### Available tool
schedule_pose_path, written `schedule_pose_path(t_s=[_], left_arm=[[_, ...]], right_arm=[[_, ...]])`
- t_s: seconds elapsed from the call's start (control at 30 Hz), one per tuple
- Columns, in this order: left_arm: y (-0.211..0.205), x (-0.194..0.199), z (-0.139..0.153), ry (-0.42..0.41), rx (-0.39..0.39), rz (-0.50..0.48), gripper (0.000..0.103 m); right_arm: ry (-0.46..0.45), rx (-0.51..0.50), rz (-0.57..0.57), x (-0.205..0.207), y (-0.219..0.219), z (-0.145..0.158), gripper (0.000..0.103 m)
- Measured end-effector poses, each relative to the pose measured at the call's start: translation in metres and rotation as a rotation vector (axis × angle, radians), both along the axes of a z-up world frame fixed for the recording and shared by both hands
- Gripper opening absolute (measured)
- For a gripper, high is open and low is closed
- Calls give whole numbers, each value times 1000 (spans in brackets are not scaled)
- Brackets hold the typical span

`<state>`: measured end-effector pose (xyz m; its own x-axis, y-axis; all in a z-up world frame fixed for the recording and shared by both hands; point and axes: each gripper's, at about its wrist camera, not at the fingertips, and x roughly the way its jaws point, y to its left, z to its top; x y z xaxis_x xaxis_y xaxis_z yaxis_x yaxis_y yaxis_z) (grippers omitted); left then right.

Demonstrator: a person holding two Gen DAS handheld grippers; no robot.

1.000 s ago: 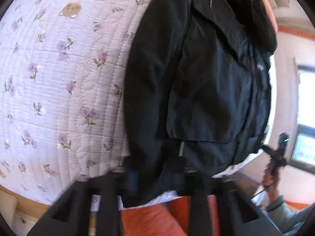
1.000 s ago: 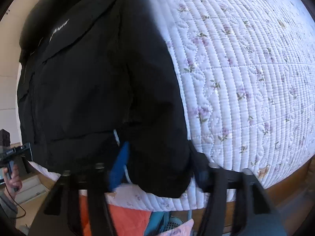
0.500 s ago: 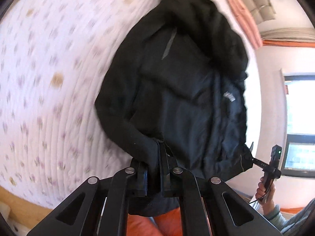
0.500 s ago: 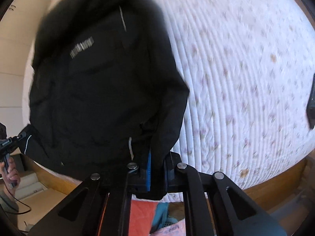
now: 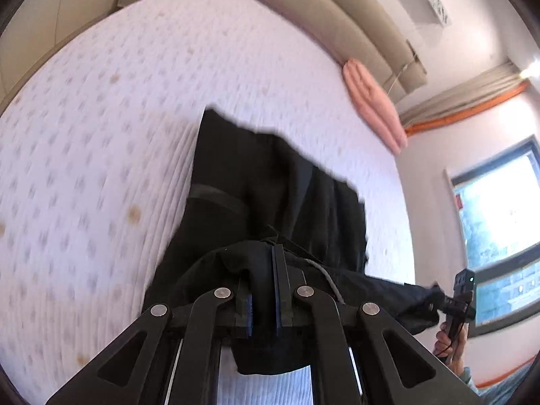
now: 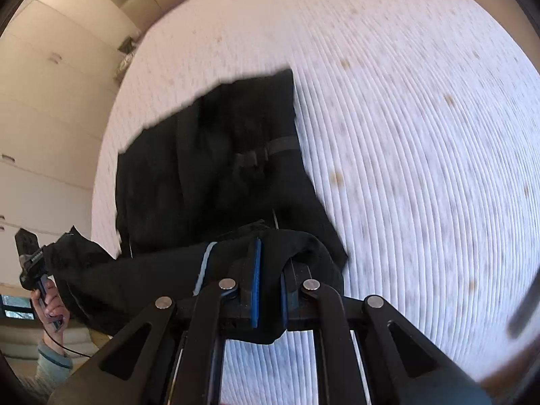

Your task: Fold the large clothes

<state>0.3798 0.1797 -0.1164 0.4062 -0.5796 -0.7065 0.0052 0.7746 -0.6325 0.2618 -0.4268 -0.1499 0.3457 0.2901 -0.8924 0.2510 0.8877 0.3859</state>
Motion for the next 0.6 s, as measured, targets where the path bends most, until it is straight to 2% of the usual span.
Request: schedule_pose_path(t_s=[0.07, 0.1, 0.17, 0.27, 0.4, 0.5, 0.6], left_arm=[[1, 34, -6, -8, -51, 31, 10], [-1, 50, -13, -5, -53, 47, 10], [-20, 75, -34, 13, -46, 78, 11], [-36, 100, -62, 60, 1, 115, 11], [-45, 110, -91, 104, 53, 133, 13], [-42, 111, -102, 125, 38, 139, 14], [-43, 113, -102, 144, 62, 124, 15]], right_arm=[[6, 24, -26, 23, -9, -3, 11], [-4, 21, -32, 40, -11, -3, 11], [-21, -10, -33, 65, -12, -6, 12], [2, -35, -20, 94, -5, -26, 12], [77, -34, 4, 119, -5, -76, 13], [107, -14, 29, 125, -7, -96, 13], [111, 22, 40, 123, -9, -96, 14]])
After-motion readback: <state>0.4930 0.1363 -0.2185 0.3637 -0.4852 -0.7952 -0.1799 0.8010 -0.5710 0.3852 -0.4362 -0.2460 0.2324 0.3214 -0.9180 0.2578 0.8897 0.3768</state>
